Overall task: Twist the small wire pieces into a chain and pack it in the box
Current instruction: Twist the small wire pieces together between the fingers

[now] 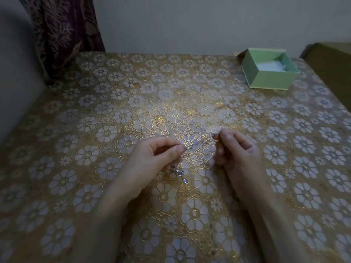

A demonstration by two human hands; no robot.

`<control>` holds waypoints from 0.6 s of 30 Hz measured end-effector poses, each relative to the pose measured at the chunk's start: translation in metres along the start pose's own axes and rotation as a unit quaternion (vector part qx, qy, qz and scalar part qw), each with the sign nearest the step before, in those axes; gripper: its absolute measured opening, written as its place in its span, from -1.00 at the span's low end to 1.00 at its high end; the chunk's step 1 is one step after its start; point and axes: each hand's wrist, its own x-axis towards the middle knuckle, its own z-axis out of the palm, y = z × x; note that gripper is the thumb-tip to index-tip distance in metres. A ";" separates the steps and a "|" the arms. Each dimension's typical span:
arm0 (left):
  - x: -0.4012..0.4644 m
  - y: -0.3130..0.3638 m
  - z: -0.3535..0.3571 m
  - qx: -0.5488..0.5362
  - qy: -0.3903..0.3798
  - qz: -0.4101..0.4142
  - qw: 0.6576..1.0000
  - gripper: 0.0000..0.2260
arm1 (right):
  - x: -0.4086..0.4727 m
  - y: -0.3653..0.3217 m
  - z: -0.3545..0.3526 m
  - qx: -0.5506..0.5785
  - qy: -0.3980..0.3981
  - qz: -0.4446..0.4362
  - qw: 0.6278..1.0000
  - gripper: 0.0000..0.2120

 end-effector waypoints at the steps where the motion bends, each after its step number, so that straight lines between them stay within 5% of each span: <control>1: 0.000 0.000 0.000 0.005 0.002 0.004 1.000 -0.94 | -0.001 0.000 0.000 -0.008 0.005 -0.005 1.000 -0.84; 8: -0.001 0.002 0.008 -0.017 0.024 0.077 0.997 -0.83 | 0.000 -0.002 0.004 0.067 -0.016 -0.013 0.998 -0.74; 18: 0.002 -0.003 0.013 0.027 0.005 0.099 0.995 -0.92 | -0.001 -0.002 0.010 0.131 -0.042 0.029 0.990 -0.68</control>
